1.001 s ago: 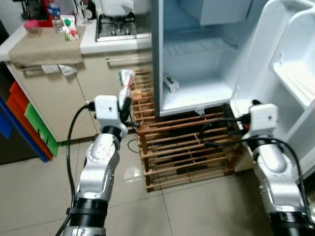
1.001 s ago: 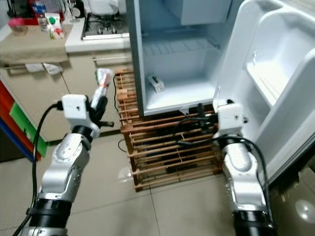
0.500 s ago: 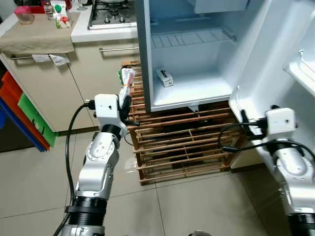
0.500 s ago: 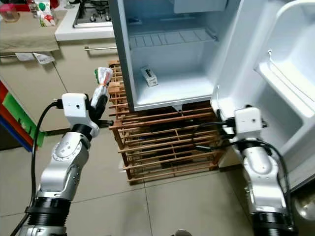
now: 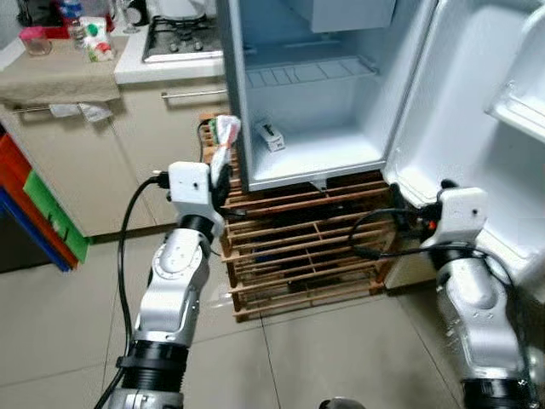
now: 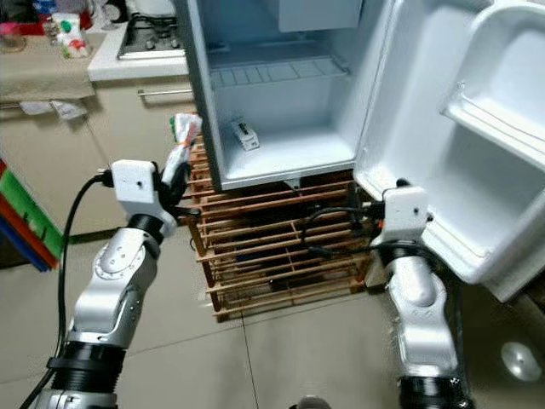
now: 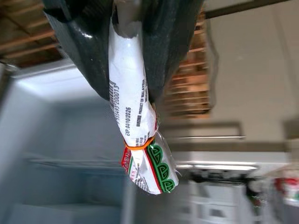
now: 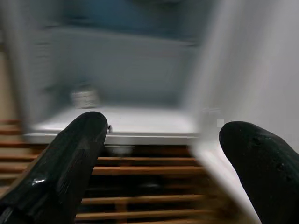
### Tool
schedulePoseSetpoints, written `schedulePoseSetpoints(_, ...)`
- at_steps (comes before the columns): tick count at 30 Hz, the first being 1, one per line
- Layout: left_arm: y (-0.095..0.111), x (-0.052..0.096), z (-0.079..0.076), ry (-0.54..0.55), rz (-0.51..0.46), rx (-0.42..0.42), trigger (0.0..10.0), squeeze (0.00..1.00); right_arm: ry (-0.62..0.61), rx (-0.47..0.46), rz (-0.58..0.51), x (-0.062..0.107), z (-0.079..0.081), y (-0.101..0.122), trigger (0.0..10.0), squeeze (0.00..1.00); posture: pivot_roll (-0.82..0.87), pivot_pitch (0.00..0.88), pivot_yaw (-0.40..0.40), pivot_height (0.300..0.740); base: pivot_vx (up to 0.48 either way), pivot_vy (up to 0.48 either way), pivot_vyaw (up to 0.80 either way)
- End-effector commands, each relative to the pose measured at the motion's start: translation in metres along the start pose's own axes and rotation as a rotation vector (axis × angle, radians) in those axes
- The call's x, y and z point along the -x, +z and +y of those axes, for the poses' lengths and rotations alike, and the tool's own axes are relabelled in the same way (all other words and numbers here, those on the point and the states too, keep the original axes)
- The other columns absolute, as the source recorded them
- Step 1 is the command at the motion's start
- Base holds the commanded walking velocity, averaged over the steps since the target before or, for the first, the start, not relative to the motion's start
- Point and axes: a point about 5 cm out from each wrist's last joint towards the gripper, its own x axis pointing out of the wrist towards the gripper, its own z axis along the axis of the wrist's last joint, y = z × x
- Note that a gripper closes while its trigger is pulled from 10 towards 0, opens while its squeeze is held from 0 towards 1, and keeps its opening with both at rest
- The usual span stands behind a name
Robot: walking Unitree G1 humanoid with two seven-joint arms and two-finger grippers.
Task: Restocking fridge
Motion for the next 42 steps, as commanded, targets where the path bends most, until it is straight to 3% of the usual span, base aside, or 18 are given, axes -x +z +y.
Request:
schedulePoseSetpoints(1, 0.0054, -0.0023, 0.0022, 0.004, -0.02, -0.011, 10.0, 0.0, 0.001, 0.006, -0.02, -0.0021, -0.0001, 0.0075, 10.0, 0.16, -0.12, 0.0, 0.041, 0.74, 0.277, -0.386, 0.71)
schedulePoseSetpoints(8, 0.0047, -0.0055, 0.0005, 0.002, -0.018, -0.012, 10.0, 0.0, 0.007, 0.021, -0.017, -0.0045, -0.0021, 0.009, 10.0, 0.16, -0.12, 0.0, 0.04, 0.74, 0.28, -0.386, 0.69)
schedulePoseSetpoints(19, 0.0043, -0.0093, 0.0015, -0.01, -0.018, -0.002, 10.0, 0.0, 0.001, 0.029, -0.018, -0.0054, -0.0003, 0.0097, 10.0, 0.15, -0.12, 0.0, 0.036, 0.74, 0.218, -0.264, 0.0)
schedulePoseSetpoints(26, 0.0062, -0.0116, 0.0029, -0.021, -0.023, -0.011, 10.0, 0.0, 0.0, 0.023, -0.014, -0.0033, 0.0012, 0.0079, 10.0, 0.15, -0.12, 0.0, 0.034, 0.74, 0.0, 0.0, -0.76)
schedulePoseSetpoints(35, 0.0062, -0.0095, -0.006, -0.081, -0.032, -0.021, 10.0, 0.0, 0.003, 0.026, -0.019, -0.0016, 0.0015, 0.0082, 10.0, 0.15, -0.12, 0.0, 0.036, 0.74, 0.0, 0.0, -0.05)
schedulePoseSetpoints(42, 0.005, -0.0115, -0.005, -0.075, -0.021, -0.014, 10.0, 0.0, 0.001, 0.021, -0.007, 0.0, 0.0016, 0.005, 10.0, 0.15, -0.13, 0.0, 0.038, 0.74, 0.0, 0.0, -0.79)
